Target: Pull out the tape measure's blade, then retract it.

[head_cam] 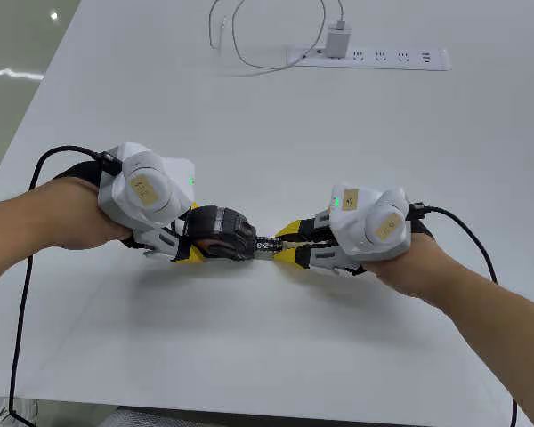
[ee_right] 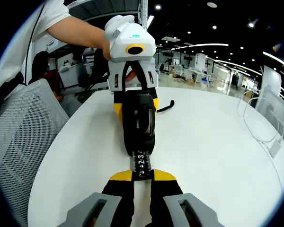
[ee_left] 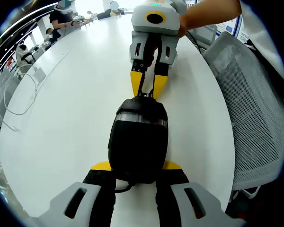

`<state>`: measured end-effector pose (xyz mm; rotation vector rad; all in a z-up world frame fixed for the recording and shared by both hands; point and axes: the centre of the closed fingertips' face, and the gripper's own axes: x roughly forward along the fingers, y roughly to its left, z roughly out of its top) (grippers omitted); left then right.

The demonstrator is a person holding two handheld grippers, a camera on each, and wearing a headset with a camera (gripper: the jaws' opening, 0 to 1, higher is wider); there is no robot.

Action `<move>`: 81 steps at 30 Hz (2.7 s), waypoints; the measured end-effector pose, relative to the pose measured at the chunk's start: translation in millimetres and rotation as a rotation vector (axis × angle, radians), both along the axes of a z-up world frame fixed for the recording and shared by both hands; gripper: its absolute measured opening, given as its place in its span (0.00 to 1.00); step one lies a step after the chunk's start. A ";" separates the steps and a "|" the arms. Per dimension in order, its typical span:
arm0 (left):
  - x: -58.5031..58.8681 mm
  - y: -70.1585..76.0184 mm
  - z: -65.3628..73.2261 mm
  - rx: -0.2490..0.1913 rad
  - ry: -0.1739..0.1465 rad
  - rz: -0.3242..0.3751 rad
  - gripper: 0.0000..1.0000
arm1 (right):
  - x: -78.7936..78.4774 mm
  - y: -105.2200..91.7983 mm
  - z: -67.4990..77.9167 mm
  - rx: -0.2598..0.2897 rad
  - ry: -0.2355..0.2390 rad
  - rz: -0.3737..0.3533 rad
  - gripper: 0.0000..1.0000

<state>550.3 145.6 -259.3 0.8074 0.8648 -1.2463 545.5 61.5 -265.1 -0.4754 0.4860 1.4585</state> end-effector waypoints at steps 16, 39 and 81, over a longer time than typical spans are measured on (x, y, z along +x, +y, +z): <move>0.6 -0.3 0.0 -0.001 0.001 0.007 0.28 | 2.6 -20.0 1.6 -0.035 -0.005 -0.002 0.07; 0.0 -1.2 0.4 0.001 0.005 0.007 0.27 | 4.5 -49.5 -0.6 -0.076 -0.006 -0.022 0.07; -0.7 -0.9 0.2 0.005 0.007 -0.005 0.27 | 4.2 -94.1 -0.2 -0.133 -0.013 -0.057 0.07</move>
